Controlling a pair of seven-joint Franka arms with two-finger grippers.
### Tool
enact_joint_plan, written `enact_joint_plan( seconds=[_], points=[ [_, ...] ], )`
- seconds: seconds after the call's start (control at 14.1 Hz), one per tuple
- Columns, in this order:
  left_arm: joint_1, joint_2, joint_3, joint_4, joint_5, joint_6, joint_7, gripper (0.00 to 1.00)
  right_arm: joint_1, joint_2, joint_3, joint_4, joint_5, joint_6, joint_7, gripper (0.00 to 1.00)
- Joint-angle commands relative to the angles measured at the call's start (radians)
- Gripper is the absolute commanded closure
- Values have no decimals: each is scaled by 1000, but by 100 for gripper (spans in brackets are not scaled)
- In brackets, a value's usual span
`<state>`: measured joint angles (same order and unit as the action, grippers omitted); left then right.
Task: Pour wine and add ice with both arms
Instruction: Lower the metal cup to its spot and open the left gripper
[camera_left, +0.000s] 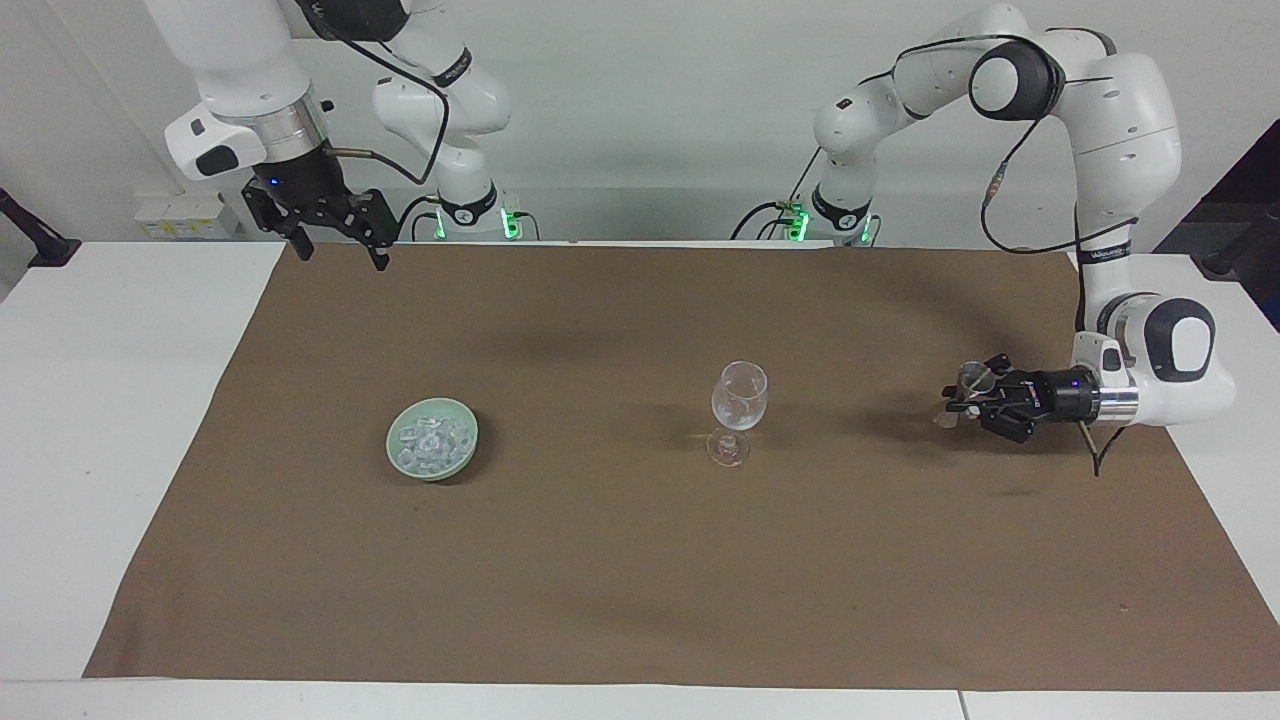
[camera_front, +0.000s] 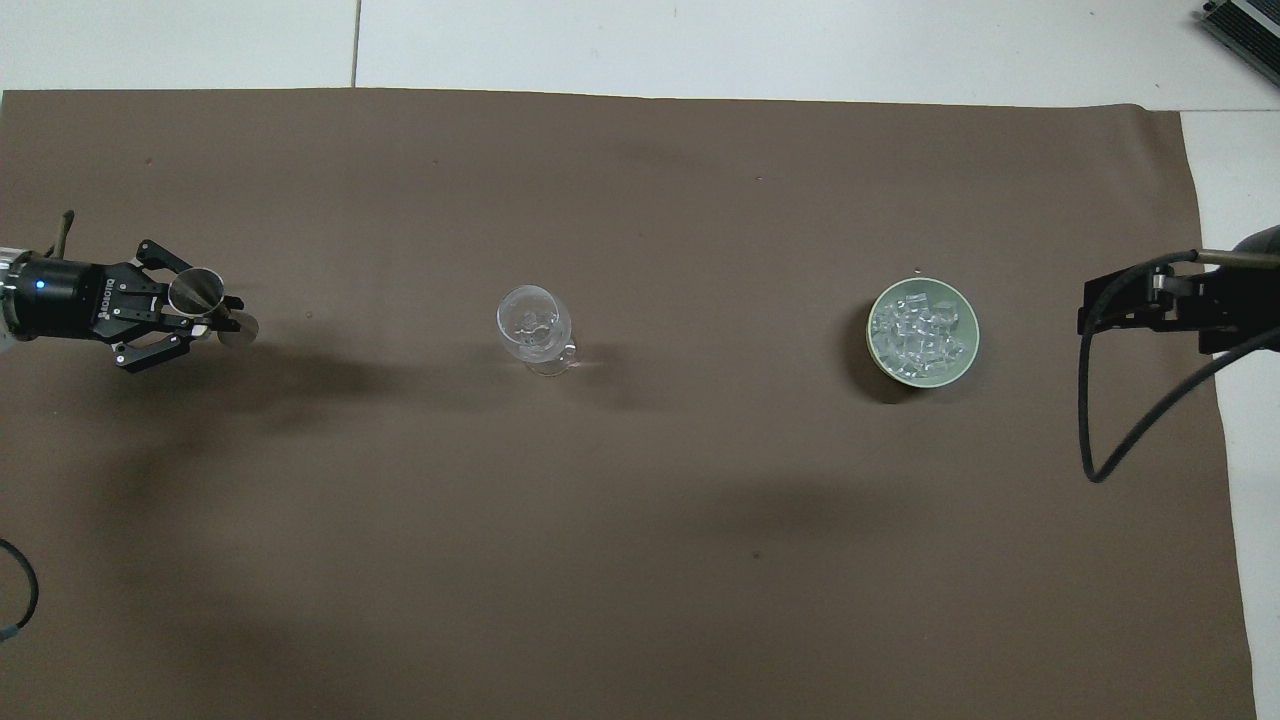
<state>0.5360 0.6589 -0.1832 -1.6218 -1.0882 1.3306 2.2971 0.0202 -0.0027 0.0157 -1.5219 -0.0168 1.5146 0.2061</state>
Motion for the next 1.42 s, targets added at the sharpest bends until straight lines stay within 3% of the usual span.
enact_joint_plan(
  seconds=[0.0, 0.14, 1.35],
  points=[
    [33, 50, -13, -6, -24, -42, 112, 100, -8, -3, -2, 0, 17, -7, -19, 0],
    [38, 90, -12, -3, -25, -48, 139, 100, -8, -3, -2, 0, 17, -7, -19, 0],
    [96, 146, 1, -4, 56, 9, 173, 100, -8, -5, -2, 0, 17, -7, -19, 0]
  ],
)
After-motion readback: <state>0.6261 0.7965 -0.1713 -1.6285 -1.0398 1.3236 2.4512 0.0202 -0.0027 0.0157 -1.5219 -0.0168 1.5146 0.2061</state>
